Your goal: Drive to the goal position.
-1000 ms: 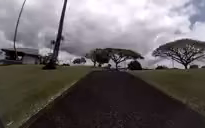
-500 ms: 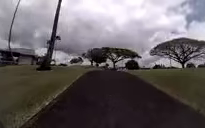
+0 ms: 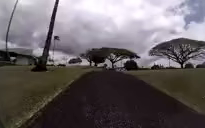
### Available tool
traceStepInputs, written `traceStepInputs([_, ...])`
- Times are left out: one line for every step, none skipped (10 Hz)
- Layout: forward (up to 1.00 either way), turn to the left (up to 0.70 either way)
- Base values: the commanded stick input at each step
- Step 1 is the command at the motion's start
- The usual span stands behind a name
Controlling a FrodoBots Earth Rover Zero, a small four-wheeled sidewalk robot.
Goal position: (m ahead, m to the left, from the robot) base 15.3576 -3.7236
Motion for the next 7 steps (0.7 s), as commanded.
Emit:
traceStepInputs([0.70,0.01])
traceStepInputs([0.70,0.01])
traceStepInputs([0.70,0.01])
traceStepInputs([0.70,0.02])
traceStepInputs([0.70,0.04])
traceStepInputs([0.70,0.09])
traceStepInputs([0.70,0.11])
